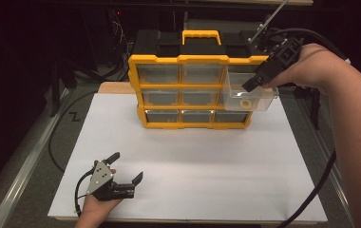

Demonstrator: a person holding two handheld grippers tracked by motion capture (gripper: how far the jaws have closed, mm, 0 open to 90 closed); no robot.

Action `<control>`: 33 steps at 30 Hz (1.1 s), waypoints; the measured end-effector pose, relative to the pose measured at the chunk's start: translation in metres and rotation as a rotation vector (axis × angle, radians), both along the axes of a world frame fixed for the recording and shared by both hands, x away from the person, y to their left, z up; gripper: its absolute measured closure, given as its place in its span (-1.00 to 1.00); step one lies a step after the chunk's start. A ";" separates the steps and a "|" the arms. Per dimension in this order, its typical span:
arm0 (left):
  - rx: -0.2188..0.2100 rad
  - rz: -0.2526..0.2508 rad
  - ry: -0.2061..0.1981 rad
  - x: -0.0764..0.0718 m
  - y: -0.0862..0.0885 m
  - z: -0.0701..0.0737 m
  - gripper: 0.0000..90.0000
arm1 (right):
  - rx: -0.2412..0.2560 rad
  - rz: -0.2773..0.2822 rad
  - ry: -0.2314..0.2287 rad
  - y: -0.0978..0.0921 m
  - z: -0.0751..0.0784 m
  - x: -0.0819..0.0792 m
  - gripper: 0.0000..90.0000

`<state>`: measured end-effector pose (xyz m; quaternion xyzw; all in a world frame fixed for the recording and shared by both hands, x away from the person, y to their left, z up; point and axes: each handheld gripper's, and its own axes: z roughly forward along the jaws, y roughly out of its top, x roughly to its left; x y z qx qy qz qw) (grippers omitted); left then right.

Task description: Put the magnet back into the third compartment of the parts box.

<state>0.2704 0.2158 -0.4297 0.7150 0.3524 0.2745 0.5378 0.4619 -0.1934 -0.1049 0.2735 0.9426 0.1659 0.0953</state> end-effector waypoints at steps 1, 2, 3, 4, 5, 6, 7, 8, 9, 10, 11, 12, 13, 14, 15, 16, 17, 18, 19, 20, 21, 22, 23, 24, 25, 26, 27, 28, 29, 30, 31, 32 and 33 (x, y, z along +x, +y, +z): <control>-0.002 0.003 0.000 0.000 0.000 0.000 -1.00 | 0.004 0.002 0.001 0.000 0.000 -0.001 -0.36; -0.002 0.004 0.002 0.000 0.000 0.000 -1.00 | 0.005 0.004 0.001 -0.001 0.000 -0.003 -0.37; -0.002 0.004 0.002 0.001 0.001 0.000 -1.00 | 0.008 0.004 -0.004 -0.001 0.000 -0.004 -0.37; 0.000 0.003 0.004 0.001 0.001 0.000 -1.00 | 0.009 0.006 -0.003 -0.001 0.000 -0.005 -0.38; 0.001 0.003 0.004 0.001 0.001 0.000 -1.00 | 0.009 0.006 -0.001 -0.001 0.000 -0.007 -0.40; 0.000 0.003 0.004 0.001 0.001 0.000 -1.00 | 0.007 0.010 -0.002 -0.001 0.000 -0.009 -0.42; 0.000 0.002 0.004 0.001 0.000 0.000 -1.00 | 0.009 0.009 -0.004 -0.001 -0.001 -0.010 -0.43; -0.001 0.001 0.003 0.001 0.000 0.000 -1.00 | 0.012 0.013 -0.006 -0.001 -0.001 -0.011 -0.44; 0.000 0.000 0.003 0.001 0.000 0.000 -1.00 | 0.013 0.014 -0.002 -0.001 -0.001 -0.013 -0.46; -0.001 0.000 0.003 0.001 0.000 0.000 -1.00 | 0.017 0.015 -0.002 -0.001 -0.002 -0.014 -0.48; -0.002 0.000 0.002 0.001 0.000 0.000 -1.00 | 0.012 0.012 -0.001 -0.001 -0.002 -0.015 -0.50; -0.003 0.000 0.002 0.001 0.000 0.000 -1.00 | 0.013 0.012 -0.002 -0.001 -0.002 -0.016 -0.52; -0.003 0.000 0.003 0.001 0.001 0.000 -1.00 | 0.014 0.012 -0.003 -0.001 -0.002 -0.018 -0.53; -0.002 0.000 0.004 0.001 0.001 0.000 -1.00 | 0.011 0.010 -0.002 -0.001 -0.002 -0.019 -0.55; -0.002 0.000 0.003 0.001 0.000 0.000 -1.00 | 0.013 0.009 -0.001 -0.001 -0.002 -0.020 -0.57; -0.002 0.000 0.002 0.001 0.000 0.000 -1.00 | 0.015 0.008 -0.002 -0.001 -0.002 -0.021 -0.59; -0.002 -0.001 0.002 0.001 0.000 0.000 -1.00 | 0.015 0.004 -0.003 -0.001 -0.002 -0.022 -0.62; -0.002 0.000 0.002 0.001 0.000 0.000 -1.00 | 0.013 0.005 -0.004 -0.001 -0.002 -0.024 -0.62; -0.003 0.000 0.002 0.001 0.000 0.000 -1.00 | 0.020 0.005 -0.003 -0.001 -0.002 -0.025 -0.63; -0.003 0.000 0.002 0.001 0.001 0.000 -1.00 | 0.020 0.007 -0.004 -0.001 -0.002 -0.027 -0.63; -0.004 0.000 0.002 0.001 0.001 0.000 -1.00 | 0.023 0.008 -0.003 0.000 -0.002 -0.028 -0.64; -0.003 0.000 0.002 0.001 0.001 0.000 -1.00 | 0.027 0.013 0.000 0.000 -0.003 -0.030 -0.64; -0.002 0.000 0.002 0.001 0.001 0.000 -1.00 | 0.025 0.013 0.000 0.000 -0.004 -0.031 -0.64; -0.005 0.000 0.001 0.001 0.001 0.000 -1.00 | 0.018 0.012 -0.001 0.001 -0.004 -0.033 -0.64; -0.005 0.000 0.001 0.001 0.001 0.000 -1.00 | 0.018 0.015 -0.002 0.001 -0.005 -0.034 -0.64; -0.006 0.000 0.001 0.001 0.001 0.000 -1.00 | 0.021 0.018 -0.001 0.001 -0.005 -0.036 -0.65; -0.006 0.000 0.001 0.001 0.001 0.000 -1.00 | 0.017 0.016 -0.001 0.001 -0.006 -0.038 -0.65; -0.006 0.000 0.001 0.001 0.001 0.000 -1.00 | 0.017 0.020 -0.004 0.001 -0.007 -0.039 -0.67; -0.009 0.001 0.001 0.000 0.001 0.000 -1.00 | 0.017 0.019 -0.003 0.002 -0.007 -0.041 -0.68; -0.009 0.001 0.001 0.000 0.001 0.000 -1.00 | 0.015 0.024 -0.004 0.002 -0.008 -0.043 -0.70; -0.009 0.001 0.001 0.000 0.001 0.000 -1.00 | 0.017 0.024 -0.005 0.003 -0.008 -0.045 -0.70; -0.008 0.000 0.001 0.000 0.002 0.001 -1.00 | 0.016 0.030 -0.006 0.003 -0.008 -0.047 -0.70; -0.010 0.002 0.001 0.000 0.002 0.001 -1.00 | 0.018 0.029 -0.005 0.004 -0.009 -0.049 -0.71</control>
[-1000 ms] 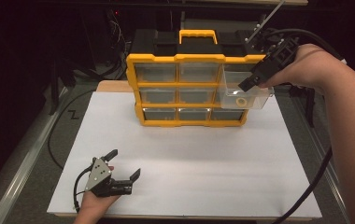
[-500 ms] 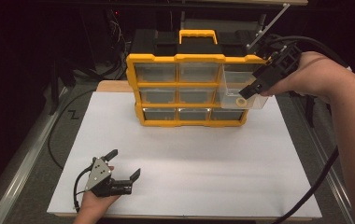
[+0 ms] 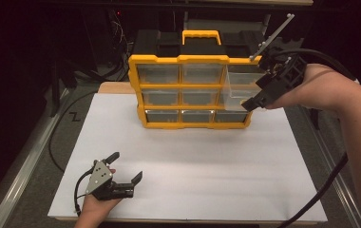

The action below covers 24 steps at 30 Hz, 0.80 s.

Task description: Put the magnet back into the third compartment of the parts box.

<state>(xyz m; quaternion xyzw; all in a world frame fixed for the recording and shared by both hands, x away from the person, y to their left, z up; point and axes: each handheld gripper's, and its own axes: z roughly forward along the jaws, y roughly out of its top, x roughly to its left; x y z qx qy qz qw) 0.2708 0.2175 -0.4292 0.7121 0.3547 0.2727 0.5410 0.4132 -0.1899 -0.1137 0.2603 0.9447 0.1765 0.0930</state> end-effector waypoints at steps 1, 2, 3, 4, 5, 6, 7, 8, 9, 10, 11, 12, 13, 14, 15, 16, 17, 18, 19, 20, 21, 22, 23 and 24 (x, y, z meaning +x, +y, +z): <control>0.000 0.000 0.000 0.000 0.000 0.000 -1.00 | -0.004 0.003 -0.002 0.000 0.000 -0.002 -0.72; 0.001 0.000 0.001 0.000 0.000 0.000 -1.00 | 0.000 -0.001 -0.003 0.000 -0.001 -0.003 -0.72; -0.002 0.000 0.001 0.000 0.000 0.000 -1.00 | -0.002 -0.001 -0.003 0.000 -0.001 -0.005 -0.73; -0.002 0.000 0.001 0.000 0.000 0.000 -1.00 | -0.006 -0.001 -0.005 0.000 -0.002 -0.006 -0.73; -0.002 -0.001 0.000 0.000 0.000 0.000 -1.00 | -0.006 -0.004 -0.005 -0.001 -0.003 -0.008 -0.74; -0.002 -0.001 0.001 0.000 0.000 0.000 -1.00 | -0.004 -0.002 -0.008 -0.001 -0.003 -0.009 -0.74; -0.003 -0.001 0.001 0.000 0.000 0.000 -1.00 | 0.002 -0.001 -0.008 -0.002 -0.004 -0.011 -0.74; -0.001 -0.001 0.001 0.000 0.000 0.000 -1.00 | 0.006 0.000 -0.008 -0.002 -0.005 -0.012 -0.75; -0.001 -0.002 0.001 0.000 0.000 0.000 -1.00 | 0.005 0.001 -0.008 -0.003 -0.006 -0.013 -0.75; -0.004 -0.001 0.001 -0.001 0.000 0.000 -1.00 | 0.002 0.005 -0.008 -0.003 -0.008 -0.014 -0.75; -0.004 -0.001 0.001 -0.001 0.000 0.000 -1.00 | -0.001 0.001 -0.003 -0.003 -0.009 -0.015 -0.75; -0.004 -0.001 0.001 -0.001 0.000 0.000 -1.00 | -0.003 0.003 -0.002 -0.004 -0.011 -0.016 -0.76; -0.005 -0.001 0.001 -0.001 0.000 0.000 -1.00 | -0.005 0.003 0.001 -0.004 -0.012 -0.017 -0.76; -0.005 -0.001 0.001 -0.001 0.000 0.000 -1.00 | -0.011 0.007 0.002 -0.004 -0.014 -0.018 -0.76; -0.005 -0.001 0.001 -0.001 0.000 0.000 -1.00 | -0.010 0.009 0.002 -0.003 -0.015 -0.019 -0.76; -0.005 -0.001 0.001 -0.001 0.000 0.000 -1.00 | -0.011 0.007 0.005 -0.003 -0.016 -0.020 -0.76; -0.005 -0.001 0.001 -0.001 0.000 0.000 -1.00 | -0.012 0.009 0.004 -0.003 -0.018 -0.020 -0.76; -0.005 -0.001 0.001 -0.001 0.000 0.000 -1.00 | -0.015 0.012 0.005 -0.003 -0.019 -0.021 -0.76; -0.005 -0.001 0.001 -0.001 0.000 0.000 -1.00 | -0.017 0.012 0.007 -0.003 -0.020 -0.021 -0.76; -0.005 -0.001 0.001 -0.001 0.000 0.000 -1.00 | -0.019 0.016 0.008 -0.003 -0.021 -0.021 -0.76; -0.005 -0.001 0.001 -0.001 0.000 0.000 -1.00 | -0.019 0.014 0.010 -0.003 -0.022 -0.022 -0.76; -0.006 -0.001 0.001 -0.001 0.000 0.000 -1.00 | -0.022 0.014 0.013 -0.003 -0.023 -0.022 -0.76; -0.006 -0.001 0.000 -0.001 0.000 0.000 -1.00 | -0.018 0.018 0.012 -0.003 -0.025 -0.023 -0.76; -0.006 -0.001 0.001 -0.001 0.000 0.000 -1.00 | -0.022 0.017 0.013 -0.003 -0.025 -0.023 -0.76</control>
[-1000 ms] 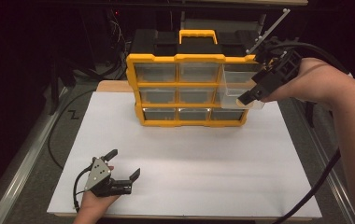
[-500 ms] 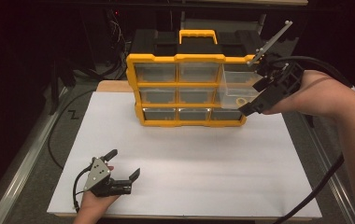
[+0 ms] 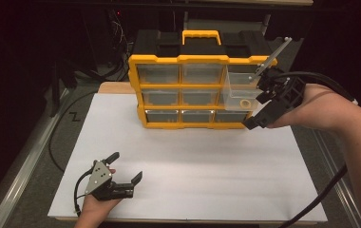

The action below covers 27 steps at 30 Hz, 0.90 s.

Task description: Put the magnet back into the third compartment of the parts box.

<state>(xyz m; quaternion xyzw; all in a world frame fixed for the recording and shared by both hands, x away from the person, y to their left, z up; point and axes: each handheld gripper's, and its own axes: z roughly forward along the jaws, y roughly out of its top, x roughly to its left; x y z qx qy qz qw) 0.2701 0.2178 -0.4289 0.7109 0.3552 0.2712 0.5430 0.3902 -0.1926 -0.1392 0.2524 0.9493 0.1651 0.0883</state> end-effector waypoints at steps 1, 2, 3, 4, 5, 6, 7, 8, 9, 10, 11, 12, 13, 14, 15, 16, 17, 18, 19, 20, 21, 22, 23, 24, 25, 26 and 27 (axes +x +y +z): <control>0.000 0.000 0.000 0.000 0.000 0.000 -1.00 | 0.008 0.001 0.003 0.000 -0.001 0.000 -0.76; 0.000 0.000 0.001 0.000 0.000 0.000 -1.00 | 0.003 0.001 0.003 0.000 -0.003 -0.001 -0.76; 0.000 -0.001 0.001 0.000 0.000 0.000 -1.00 | 0.001 0.001 0.004 0.000 -0.004 -0.001 -0.76; -0.001 -0.001 0.000 0.000 0.000 0.000 -1.00 | -0.003 0.002 0.005 0.000 -0.005 -0.001 -0.76; 0.001 -0.002 -0.001 0.000 0.000 0.000 -1.00 | -0.003 0.002 0.008 0.000 -0.007 -0.002 -0.76; 0.000 -0.002 -0.001 0.000 0.000 0.000 -1.00 | -0.002 0.002 0.009 0.000 -0.009 -0.002 -0.76; 0.000 -0.002 -0.001 0.000 0.000 0.000 -1.00 | -0.002 0.002 0.010 0.000 -0.010 -0.002 -0.77; 0.000 -0.002 -0.001 0.000 0.000 0.000 -1.00 | 0.001 -0.001 0.013 0.000 -0.012 -0.003 -0.78; -0.001 -0.001 -0.001 0.000 0.000 0.000 -1.00 | 0.001 0.002 0.014 0.000 -0.014 -0.003 -0.78; 0.000 -0.001 0.000 0.000 0.001 0.000 -1.00 | -0.006 0.001 0.017 0.000 -0.016 -0.003 -0.79; 0.000 -0.002 -0.001 0.000 0.000 0.000 -1.00 | -0.005 0.001 0.020 0.000 -0.018 -0.003 -0.80; 0.001 -0.002 -0.001 0.000 0.000 0.000 -1.00 | -0.010 0.003 0.021 0.000 -0.020 -0.003 -0.80; 0.001 -0.002 -0.001 0.000 0.000 0.000 -1.00 | -0.010 0.004 0.025 0.001 -0.023 -0.004 -0.80; 0.000 -0.002 -0.002 0.000 0.000 0.000 -1.00 | -0.008 0.002 0.029 0.001 -0.025 -0.004 -0.82; -0.001 -0.002 -0.002 0.000 0.000 0.000 -1.00 | -0.013 0.000 0.031 0.001 -0.028 -0.004 -0.83; -0.003 -0.001 -0.002 0.000 0.000 0.000 -1.00 | -0.013 0.002 0.032 0.002 -0.030 -0.004 -0.84; -0.003 0.000 -0.002 0.000 0.000 0.000 -1.00 | -0.011 0.002 0.034 0.002 -0.032 -0.004 -0.85; -0.003 0.001 -0.002 0.000 0.001 0.000 -1.00 | -0.007 -0.001 0.037 0.002 -0.035 -0.004 -0.86; -0.003 0.001 -0.002 0.000 0.001 0.000 -1.00 | -0.008 -0.002 0.039 0.003 -0.037 -0.004 -0.87; -0.003 0.002 -0.003 0.000 0.001 0.000 -1.00 | -0.006 -0.003 0.042 0.003 -0.039 -0.004 -0.88; -0.003 0.002 -0.003 0.000 0.001 0.000 -1.00 | -0.008 -0.003 0.043 0.003 -0.042 -0.004 -0.89; -0.004 0.002 -0.002 0.000 0.001 0.000 -1.00 | -0.010 -0.006 0.048 0.004 -0.045 -0.004 -0.90; -0.001 0.001 -0.002 0.000 0.001 0.000 -1.00 | -0.012 -0.002 0.049 0.004 -0.048 -0.004 -0.91; -0.002 0.001 -0.003 0.000 0.001 0.001 -1.00 | -0.014 -0.006 0.051 0.005 -0.050 -0.005 -0.93; -0.002 0.002 -0.004 -0.001 0.001 0.001 -1.00 | -0.015 -0.001 0.051 0.005 -0.053 -0.004 -0.95; -0.003 0.003 -0.004 -0.001 0.001 0.001 -1.00 | -0.019 -0.007 0.052 0.006 -0.056 -0.005 -0.98; -0.006 0.004 -0.004 0.000 0.002 0.000 -1.00 | -0.018 -0.005 0.052 0.007 -0.059 -0.005 -0.98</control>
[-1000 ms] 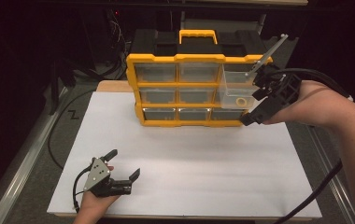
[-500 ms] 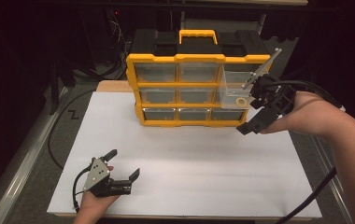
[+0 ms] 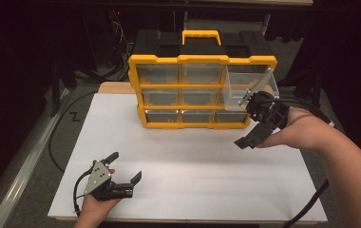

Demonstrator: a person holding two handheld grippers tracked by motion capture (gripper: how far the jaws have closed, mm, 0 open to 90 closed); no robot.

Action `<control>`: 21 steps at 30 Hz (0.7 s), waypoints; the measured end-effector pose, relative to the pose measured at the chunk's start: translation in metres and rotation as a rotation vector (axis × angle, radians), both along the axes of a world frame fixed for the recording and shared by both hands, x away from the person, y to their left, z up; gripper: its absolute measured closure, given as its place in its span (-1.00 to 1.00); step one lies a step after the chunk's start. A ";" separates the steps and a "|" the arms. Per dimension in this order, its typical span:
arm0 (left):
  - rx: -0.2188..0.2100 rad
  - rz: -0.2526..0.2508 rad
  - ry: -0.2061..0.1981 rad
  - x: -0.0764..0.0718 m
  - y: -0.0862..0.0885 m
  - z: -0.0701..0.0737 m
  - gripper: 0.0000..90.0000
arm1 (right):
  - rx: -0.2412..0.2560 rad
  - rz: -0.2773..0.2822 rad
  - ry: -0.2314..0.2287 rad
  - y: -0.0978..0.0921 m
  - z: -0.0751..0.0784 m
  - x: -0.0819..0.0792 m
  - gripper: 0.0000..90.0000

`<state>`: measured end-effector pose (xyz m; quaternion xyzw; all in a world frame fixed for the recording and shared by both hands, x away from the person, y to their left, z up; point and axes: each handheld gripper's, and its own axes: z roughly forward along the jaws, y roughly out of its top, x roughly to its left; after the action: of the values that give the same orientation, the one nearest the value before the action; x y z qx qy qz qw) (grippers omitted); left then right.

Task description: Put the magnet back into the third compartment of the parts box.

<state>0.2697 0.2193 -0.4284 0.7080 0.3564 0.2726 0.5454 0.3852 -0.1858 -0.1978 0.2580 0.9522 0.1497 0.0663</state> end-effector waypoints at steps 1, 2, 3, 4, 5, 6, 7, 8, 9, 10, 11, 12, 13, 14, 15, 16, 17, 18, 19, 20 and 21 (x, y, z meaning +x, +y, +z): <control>0.000 0.000 0.000 0.000 0.000 0.000 -1.00 | -0.001 -0.001 0.001 0.001 -0.003 0.000 -0.98; 0.000 0.000 0.000 0.000 0.000 0.000 -1.00 | -0.003 0.001 0.004 0.001 -0.005 0.000 -0.98; 0.001 0.001 0.000 0.000 0.000 0.000 -1.00 | -0.009 0.001 0.005 0.002 -0.008 0.000 -0.98; 0.000 0.001 0.000 0.000 0.000 0.000 -1.00 | -0.010 0.001 0.007 0.002 -0.010 -0.001 -0.98; 0.000 0.001 0.000 0.000 0.001 0.000 -1.00 | -0.008 0.001 0.012 0.003 -0.013 -0.001 -0.98; 0.000 0.002 0.001 0.000 0.001 0.000 -1.00 | -0.011 0.000 0.012 0.003 -0.016 -0.001 -0.98; 0.000 0.002 0.001 0.000 0.001 0.000 -1.00 | -0.014 0.003 0.011 0.003 -0.019 0.000 -0.98; 0.000 0.002 0.001 0.000 0.001 0.000 -1.00 | -0.016 0.003 0.012 0.003 -0.022 0.000 -0.98; 0.001 0.002 0.002 0.000 0.001 0.000 -1.00 | -0.018 -0.002 0.012 0.004 -0.024 0.000 -0.98; 0.001 0.002 0.002 0.000 0.001 0.000 -1.00 | -0.021 -0.001 0.008 0.004 -0.027 0.000 -0.98; 0.002 0.002 0.002 0.001 0.000 0.000 -1.00 | -0.021 0.003 0.005 0.004 -0.030 0.000 -0.98; 0.002 0.002 0.002 0.001 0.000 0.000 -1.00 | -0.019 -0.001 0.004 0.004 -0.033 0.000 -0.98; 0.004 0.002 0.003 0.001 0.001 0.000 -1.00 | -0.019 -0.006 -0.001 0.005 -0.037 0.000 -0.98; 0.004 0.002 0.004 0.001 0.001 0.000 -1.00 | -0.024 -0.013 -0.001 0.005 -0.041 0.000 -0.98; 0.002 0.003 0.003 0.001 0.000 0.000 -1.00 | -0.023 -0.009 0.002 0.005 -0.045 0.001 -0.98; 0.002 0.003 0.003 0.001 0.001 0.000 -1.00 | -0.029 -0.007 0.003 0.005 -0.050 0.001 -0.98; 0.002 0.003 0.003 0.001 0.001 0.000 -1.00 | -0.036 -0.005 0.002 0.005 -0.054 0.001 -0.98; 0.004 0.003 0.004 0.001 0.001 0.000 -1.00 | -0.041 -0.010 0.004 0.005 -0.058 0.001 -0.98; 0.000 0.004 0.004 0.001 0.001 0.000 -1.00 | -0.037 -0.008 0.008 0.005 -0.061 0.001 -0.98; 0.003 0.003 0.004 0.001 0.001 0.000 -1.00 | -0.038 -0.008 0.008 0.005 -0.065 0.001 -0.98; 0.003 0.003 0.004 0.001 0.001 0.000 -1.00 | -0.040 -0.007 0.008 0.006 -0.069 0.001 -0.98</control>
<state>0.2703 0.2201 -0.4289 0.7090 0.3580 0.2724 0.5431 0.3860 -0.1803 -0.2665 0.2606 0.9543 0.1294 0.0679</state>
